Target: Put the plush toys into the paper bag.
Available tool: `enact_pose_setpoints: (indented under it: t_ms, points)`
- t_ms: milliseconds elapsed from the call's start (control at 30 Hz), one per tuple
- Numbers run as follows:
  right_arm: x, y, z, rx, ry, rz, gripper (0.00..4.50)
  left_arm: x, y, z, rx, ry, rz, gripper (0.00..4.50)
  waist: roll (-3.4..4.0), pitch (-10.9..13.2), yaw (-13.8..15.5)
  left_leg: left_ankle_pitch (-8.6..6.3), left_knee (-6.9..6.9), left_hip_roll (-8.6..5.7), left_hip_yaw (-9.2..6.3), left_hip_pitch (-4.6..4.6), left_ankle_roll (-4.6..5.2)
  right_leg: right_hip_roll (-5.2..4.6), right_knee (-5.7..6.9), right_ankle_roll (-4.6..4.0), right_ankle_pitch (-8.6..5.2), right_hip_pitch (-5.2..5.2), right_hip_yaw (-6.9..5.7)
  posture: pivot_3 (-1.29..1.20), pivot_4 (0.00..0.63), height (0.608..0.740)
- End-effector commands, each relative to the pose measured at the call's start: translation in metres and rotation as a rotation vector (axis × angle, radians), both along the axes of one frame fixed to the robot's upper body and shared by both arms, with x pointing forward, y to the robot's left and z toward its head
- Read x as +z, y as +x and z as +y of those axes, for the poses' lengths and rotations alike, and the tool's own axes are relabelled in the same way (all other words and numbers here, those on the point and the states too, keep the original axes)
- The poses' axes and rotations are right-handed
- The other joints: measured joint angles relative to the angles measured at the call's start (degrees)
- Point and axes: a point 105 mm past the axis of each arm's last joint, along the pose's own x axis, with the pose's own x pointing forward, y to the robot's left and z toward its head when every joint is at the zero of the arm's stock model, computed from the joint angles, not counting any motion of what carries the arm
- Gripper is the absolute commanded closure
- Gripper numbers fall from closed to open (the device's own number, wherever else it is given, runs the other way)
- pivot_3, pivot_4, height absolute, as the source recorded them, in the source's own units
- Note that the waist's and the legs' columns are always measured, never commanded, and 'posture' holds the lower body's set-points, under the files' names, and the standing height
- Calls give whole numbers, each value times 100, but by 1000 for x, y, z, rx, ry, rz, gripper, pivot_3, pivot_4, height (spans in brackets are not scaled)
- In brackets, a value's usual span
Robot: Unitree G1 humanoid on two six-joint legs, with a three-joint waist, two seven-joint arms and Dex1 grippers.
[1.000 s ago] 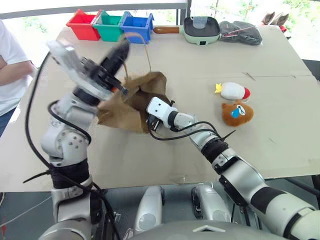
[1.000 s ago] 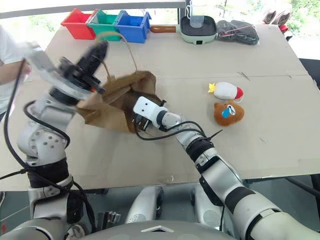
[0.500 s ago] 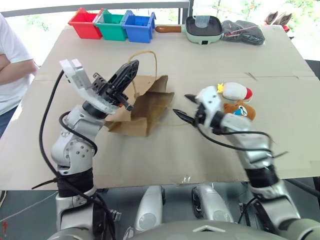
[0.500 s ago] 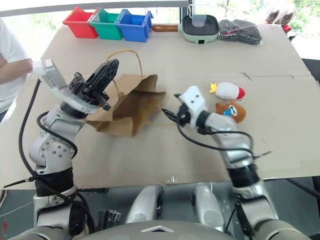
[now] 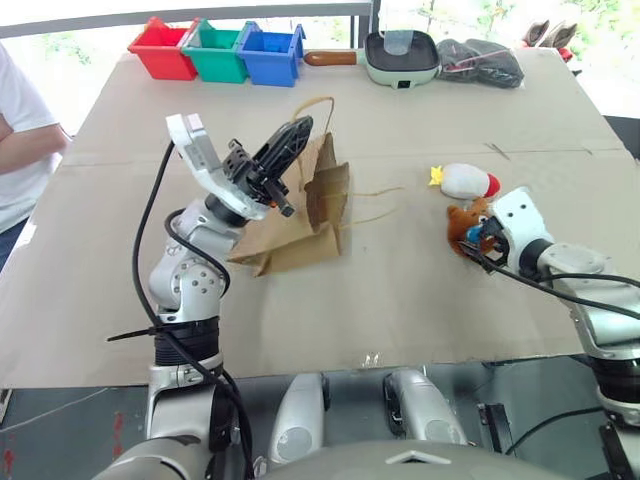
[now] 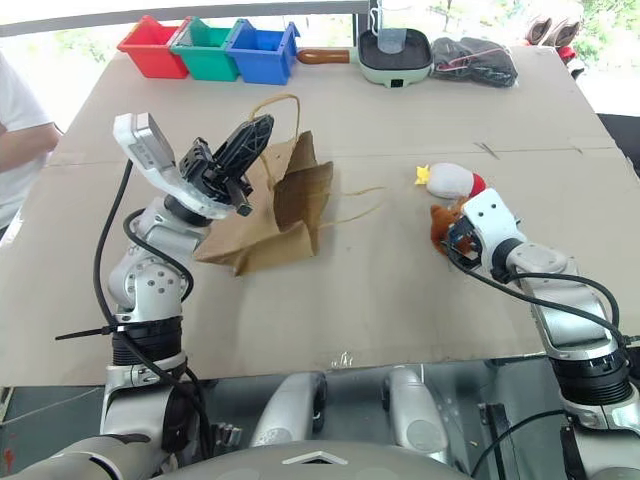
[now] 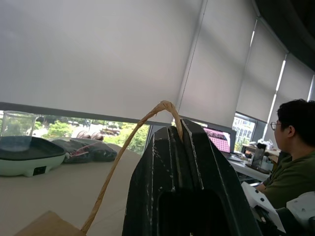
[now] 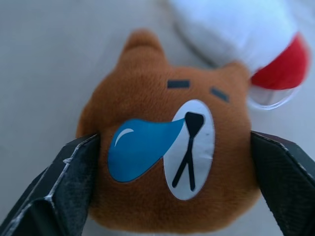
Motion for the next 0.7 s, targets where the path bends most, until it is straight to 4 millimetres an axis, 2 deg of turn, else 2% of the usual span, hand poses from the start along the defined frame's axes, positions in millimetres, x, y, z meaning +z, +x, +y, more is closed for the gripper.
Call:
enact_pose_setpoints:
  t_ms: [33,133,233,267,333,433,533,633,700]
  points:
    - [-2,-3,-7,34,-51,-2,1753,9,-7,2,-6,-4,-54,4500,0,0,7,0,0,0,0,-3,0,-1,-3,1,0,0,0,0,150,740]
    - [22,-9,1,98,29,-78,3085,8,-10,2,-18,-9,-49,4500,0,0,28,-1,2,0,1,-4,1,-3,-6,2,1,2,0,0,150,740]
    - [69,-29,32,290,251,-183,4474,9,-13,2,-41,-21,-39,4500,0,5,28,-1,3,-1,0,-6,1,-2,-5,3,0,2,-1,0,150,740]
    - [87,-36,44,366,310,-215,4474,8,-14,2,-54,-19,-35,4500,0,6,20,-1,3,-1,-2,-5,1,-2,-5,3,0,2,-2,0,150,740]
    - [108,-41,61,459,358,-253,4474,8,-15,0,-78,-13,-28,4500,6,9,-15,-1,3,1,-1,-4,1,0,-3,3,0,2,-1,0,150,740]
    - [123,-31,86,532,336,-286,4474,8,-17,-3,-103,-3,-24,4500,6,9,-13,-1,2,3,-2,-1,1,2,-2,3,1,1,-1,0,150,740]
    - [117,-19,120,643,265,-263,4474,10,-16,-5,-114,-1,-19,4500,5,8,11,-1,2,3,-5,-1,1,2,-2,2,1,2,-7,0,150,740]
    - [88,-4,154,759,168,-188,4474,12,-15,-9,-123,-11,-20,4500,5,9,9,-1,3,2,-3,-6,1,0,-5,2,1,1,-7,0,150,740]
    - [71,1,170,821,133,-147,4474,14,-15,-12,-126,-18,-23,4500,5,10,27,-1,3,2,-5,-7,1,-1,-6,1,1,1,-9,0,150,740]
